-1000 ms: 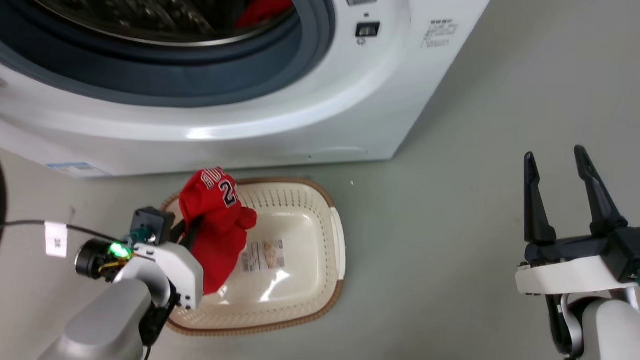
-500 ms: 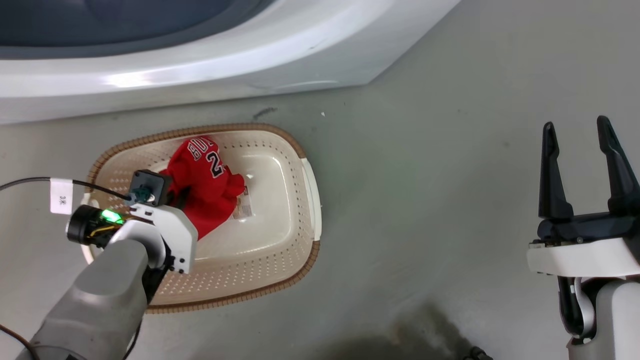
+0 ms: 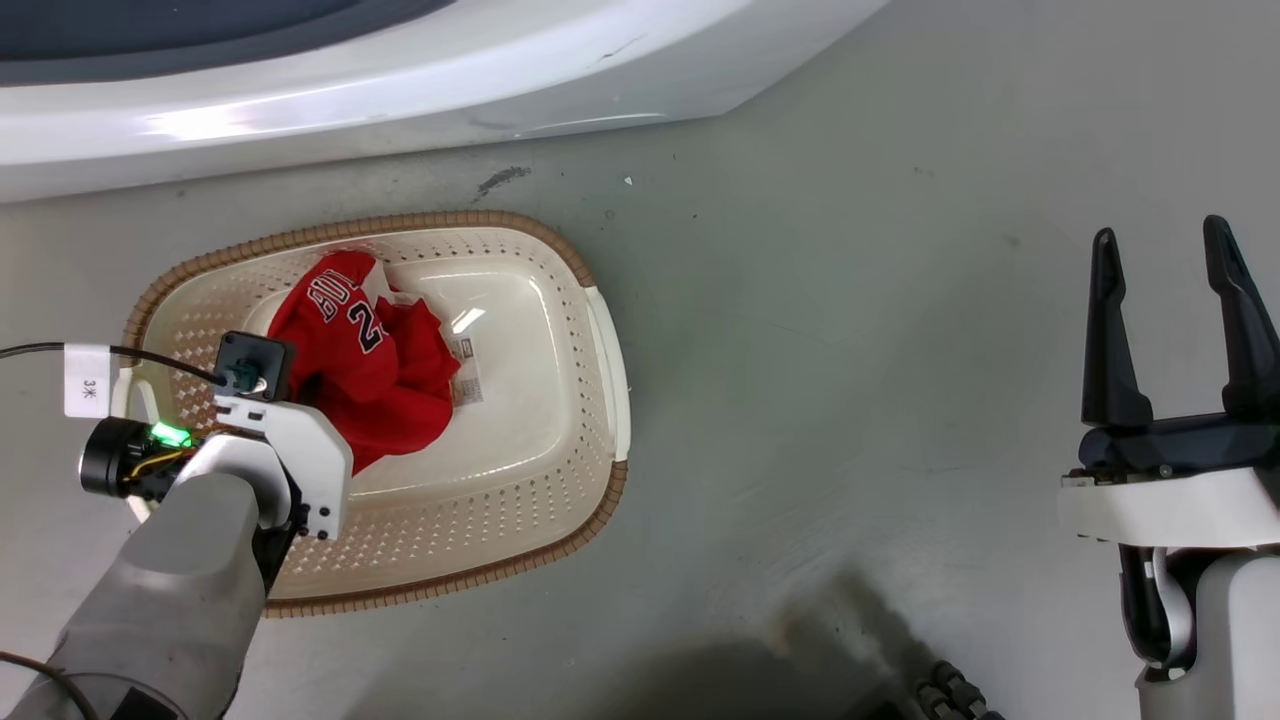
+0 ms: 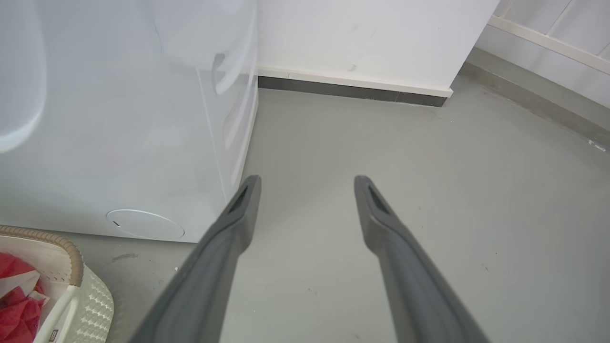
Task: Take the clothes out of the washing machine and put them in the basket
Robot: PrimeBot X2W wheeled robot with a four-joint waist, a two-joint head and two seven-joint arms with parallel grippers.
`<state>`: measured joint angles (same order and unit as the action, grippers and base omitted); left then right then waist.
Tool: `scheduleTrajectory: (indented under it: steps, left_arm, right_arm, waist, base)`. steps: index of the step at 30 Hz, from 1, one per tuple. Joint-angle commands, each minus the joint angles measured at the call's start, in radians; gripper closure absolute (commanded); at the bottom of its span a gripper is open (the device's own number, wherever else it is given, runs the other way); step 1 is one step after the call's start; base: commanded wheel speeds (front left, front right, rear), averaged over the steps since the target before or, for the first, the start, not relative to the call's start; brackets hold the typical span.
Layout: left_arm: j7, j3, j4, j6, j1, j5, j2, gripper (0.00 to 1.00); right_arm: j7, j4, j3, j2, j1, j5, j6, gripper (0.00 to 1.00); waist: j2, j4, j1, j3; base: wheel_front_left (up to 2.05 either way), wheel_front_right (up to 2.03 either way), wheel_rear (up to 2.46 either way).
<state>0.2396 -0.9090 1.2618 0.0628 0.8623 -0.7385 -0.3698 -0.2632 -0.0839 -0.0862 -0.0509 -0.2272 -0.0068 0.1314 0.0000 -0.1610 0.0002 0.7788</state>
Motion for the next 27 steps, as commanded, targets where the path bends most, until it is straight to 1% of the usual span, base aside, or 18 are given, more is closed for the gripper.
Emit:
scheduleTrajectory:
  steps: [1, 8, 14, 19, 22, 25, 27]
  left_arm:
    - [-0.003, -0.001, 0.005, -0.005, -0.005, -0.003, 0.006, 0.0]
    - [0.017, 0.014, 0.014, -0.008, -0.043, -0.024, 0.029, 0.0]
    - [0.026, 0.043, 0.001, 0.005, -0.085, -0.044, 0.038, 0.0]
    - [0.026, 0.109, -0.127, -0.015, -0.14, -0.025, 0.009, 0.0]
    - [0.026, 0.191, -0.241, -0.034, -0.199, -0.014, 0.002, 0.0]
    - [0.026, 0.274, -0.363, -0.053, -0.275, 0.035, -0.008, 0.0]
    - [0.026, 0.325, -0.437, -0.06, -0.331, 0.072, -0.001, 0.0]
  right_arm:
    - [-0.002, 0.005, 0.0, 0.001, -0.013, -0.003, -0.001, 0.0]
    - [-0.002, 0.025, 0.011, 0.001, -0.014, -0.014, -0.001, 0.0]
    - [-0.002, 0.048, 0.009, 0.001, 0.005, -0.022, -0.001, 0.0]
    - [-0.002, 0.069, -0.007, 0.001, 0.03, -0.031, -0.001, 0.0]
    - [-0.002, 0.077, -0.016, 0.001, 0.046, -0.036, -0.001, 0.0]
    - [-0.002, 0.088, -0.025, 0.001, 0.064, -0.039, -0.001, 0.0]
    - [-0.002, 0.096, -0.032, 0.001, 0.075, -0.039, -0.001, 0.0]
  waist:
    - [0.0, 0.003, -0.0002, -0.009]
    - [0.0, 0.021, -0.0002, -0.089]
    - [0.0, 0.046, -0.0002, -0.187]
    - [0.0, 0.071, -0.0002, -0.274]
    - [0.0, 0.086, -0.0002, -0.325]
    - [0.0, 0.098, -0.0002, -0.376]
    - [0.0, 0.106, -0.0002, -0.411]
  base:
    - [0.0, 0.0, 0.0]
    - [0.0, 0.0, 0.0]
    - [0.0, 0.0, 0.0]
    - [0.0, 0.0, 0.0]
    - [0.0, 0.0, 0.0]
    - [0.0, 0.0, 0.0]
    - [0.0, 0.0, 0.0]
